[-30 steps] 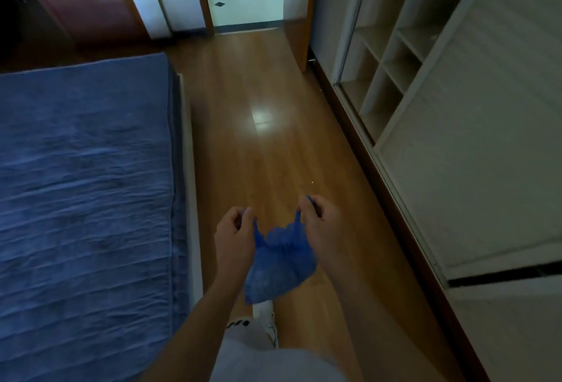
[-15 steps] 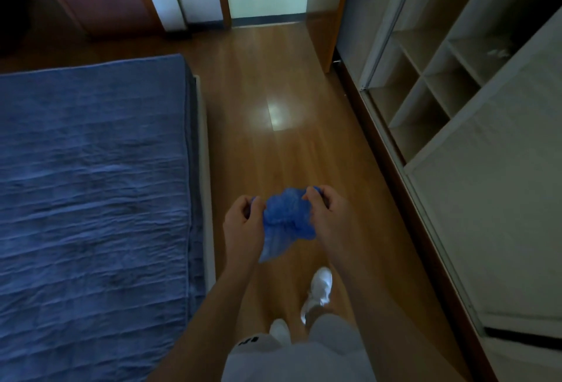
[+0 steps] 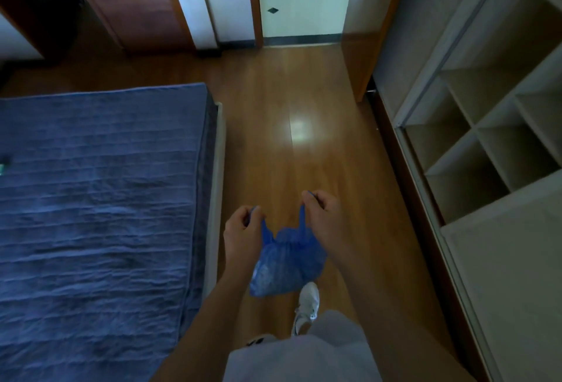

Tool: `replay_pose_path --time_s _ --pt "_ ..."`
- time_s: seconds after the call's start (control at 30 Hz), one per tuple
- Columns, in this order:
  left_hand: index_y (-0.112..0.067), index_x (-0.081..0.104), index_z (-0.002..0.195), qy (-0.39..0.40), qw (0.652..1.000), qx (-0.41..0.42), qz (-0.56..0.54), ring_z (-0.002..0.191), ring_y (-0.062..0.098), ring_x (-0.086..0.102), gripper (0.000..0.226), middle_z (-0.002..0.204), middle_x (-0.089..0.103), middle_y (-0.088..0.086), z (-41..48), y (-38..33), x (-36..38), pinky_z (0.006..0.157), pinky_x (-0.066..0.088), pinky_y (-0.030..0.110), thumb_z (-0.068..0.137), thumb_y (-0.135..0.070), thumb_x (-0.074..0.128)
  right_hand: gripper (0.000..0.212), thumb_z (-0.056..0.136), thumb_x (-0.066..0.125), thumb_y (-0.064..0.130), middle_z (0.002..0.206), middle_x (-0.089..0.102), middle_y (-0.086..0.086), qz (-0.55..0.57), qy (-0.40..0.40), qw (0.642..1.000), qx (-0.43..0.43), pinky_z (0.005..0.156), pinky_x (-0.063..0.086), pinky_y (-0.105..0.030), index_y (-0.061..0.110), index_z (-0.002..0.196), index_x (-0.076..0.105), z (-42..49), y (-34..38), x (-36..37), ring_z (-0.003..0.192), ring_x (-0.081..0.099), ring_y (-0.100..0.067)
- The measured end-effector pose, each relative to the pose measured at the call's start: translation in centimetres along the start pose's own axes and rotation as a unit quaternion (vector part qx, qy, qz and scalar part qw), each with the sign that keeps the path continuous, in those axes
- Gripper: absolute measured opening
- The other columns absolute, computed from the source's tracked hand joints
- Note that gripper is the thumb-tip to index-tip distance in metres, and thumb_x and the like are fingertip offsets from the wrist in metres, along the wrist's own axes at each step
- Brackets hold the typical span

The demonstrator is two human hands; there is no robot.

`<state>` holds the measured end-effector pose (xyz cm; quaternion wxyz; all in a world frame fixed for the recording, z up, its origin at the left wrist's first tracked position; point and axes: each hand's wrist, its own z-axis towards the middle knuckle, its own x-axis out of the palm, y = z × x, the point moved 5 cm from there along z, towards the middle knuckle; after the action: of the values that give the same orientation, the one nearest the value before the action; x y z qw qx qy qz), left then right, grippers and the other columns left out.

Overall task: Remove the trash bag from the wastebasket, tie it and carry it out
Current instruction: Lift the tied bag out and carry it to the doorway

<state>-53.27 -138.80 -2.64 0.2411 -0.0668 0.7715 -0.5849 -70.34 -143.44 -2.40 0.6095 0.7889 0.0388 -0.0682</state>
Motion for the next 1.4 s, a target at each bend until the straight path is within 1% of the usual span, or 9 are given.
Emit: replay_pose_path --time_s 0.23,0.37,0.53,0.7,0.87,1.03,1.2,1.3,1.4 --pt "0.002 0.064 0.078 -0.028 1.0 -0.001 0.002 0.053 0.004 0.048 0.026 0.062 0.055 0.003 9.6 -4.3 4.2 0.046 0.037 0.011 0.095 -0.016 0.056 0.029 0.094 0.06 0.021 0.051 0.052 0.013 -0.013 0.005 1.0 -0.024 0.057 0.038 -0.027 0.018 0.065 0.058 12.0 3.9 -0.1 0.051 0.046 -0.001" --pt "0.006 0.058 0.074 -0.031 0.999 0.003 -0.009 0.056 0.01 0.045 0.03 0.061 0.049 0.008 13.7 -6.2 5.7 0.047 0.036 0.015 0.094 -0.017 0.057 0.038 0.089 0.056 0.035 0.054 0.047 0.001 -0.007 0.007 0.999 -0.047 0.052 0.038 -0.031 -0.001 0.075 0.059 16.7 5.6 0.4 0.051 0.045 -0.012" --pt "-0.005 0.057 0.067 -0.028 0.999 -0.001 -0.023 0.056 0.01 0.047 0.029 0.059 0.051 0.004 19.7 -7.4 7.3 0.05 0.04 0.02 0.093 -0.018 0.058 0.029 0.097 0.057 0.02 0.047 0.055 0.015 -0.022 0.017 0.999 -0.025 0.049 0.038 -0.015 0.019 0.068 0.06 22.7 6.9 1.6 0.045 0.05 0.0" --pt "-0.001 0.061 0.074 -0.017 1.0 -0.007 -0.014 0.053 0.006 0.049 0.031 0.06 0.055 0.002 27.9 -8.3 8.7 0.049 0.04 0.014 0.096 -0.022 0.057 0.03 0.094 0.058 0.027 0.056 0.048 0.004 -0.056 0.014 0.998 -0.013 0.053 0.037 -0.028 0.005 0.073 0.06 29.8 7.8 3.7 0.052 0.043 -0.008" --pt "-0.006 0.06 0.069 0.01 0.998 -0.037 -0.041 0.056 0.015 0.049 0.03 0.054 0.052 -0.004 38.2 -9.5 9.4 0.055 0.043 0.032 0.095 -0.022 0.057 0.034 0.096 0.055 0.035 0.058 0.047 0.006 -0.103 -0.013 0.995 0.004 0.052 0.034 -0.027 0.012 0.071 0.059 38.8 10.8 6.7 0.053 0.042 -0.009" --pt "-0.008 0.059 0.068 0.035 0.999 -0.015 -0.033 0.052 0.005 0.045 0.03 0.053 0.049 -0.01 47.8 -12.6 9.7 0.051 0.037 0.018 0.096 -0.019 0.056 0.037 0.099 0.052 0.036 0.058 0.049 0.006 -0.112 -0.042 0.993 -0.002 0.055 0.036 -0.028 0.009 0.075 0.063 46.9 14.6 10.1 0.054 0.045 -0.009" --pt "0.002 0.061 0.074 0.019 0.999 -0.001 -0.044 0.051 0.003 0.045 0.03 0.057 0.05 -0.004 55.8 -15.0 10.1 0.05 0.038 0.015 0.096 -0.016 0.055 0.031 0.1 0.051 0.037 0.074 0.064 0.005 -0.104 -0.056 0.993 -0.012 0.06 0.043 -0.026 0.021 0.077 0.065 52.9 17.4 12.6 0.07 0.06 -0.011" --pt "-0.01 0.062 0.069 0.018 0.998 -0.006 -0.067 0.05 -0.001 0.046 0.029 0.051 0.051 -0.009 59.4 -16.3 10.5 0.051 0.039 0.013 0.097 -0.014 0.054 0.032 0.1 0.051 0.033 0.068 0.06 0.005 -0.088 -0.063 0.994 -0.015 0.058 0.039 -0.025 0.019 0.075 0.065 56.6 19.0 13.7 0.064 0.055 -0.01" --pt "-0.014 0.058 0.065 0.011 0.997 -0.006 -0.073 0.055 0.005 0.049 0.031 0.052 0.051 -0.009 63.3 -17.1 11.1 0.057 0.043 0.024 0.096 -0.012 0.055 0.031 0.099 0.052 0.031 0.068 0.059 0.004 -0.069 -0.057 0.996 -0.009 0.059 0.042 -0.028 0.018 0.075 0.066 60.7 20.1 15.0 0.063 0.054 -0.011"
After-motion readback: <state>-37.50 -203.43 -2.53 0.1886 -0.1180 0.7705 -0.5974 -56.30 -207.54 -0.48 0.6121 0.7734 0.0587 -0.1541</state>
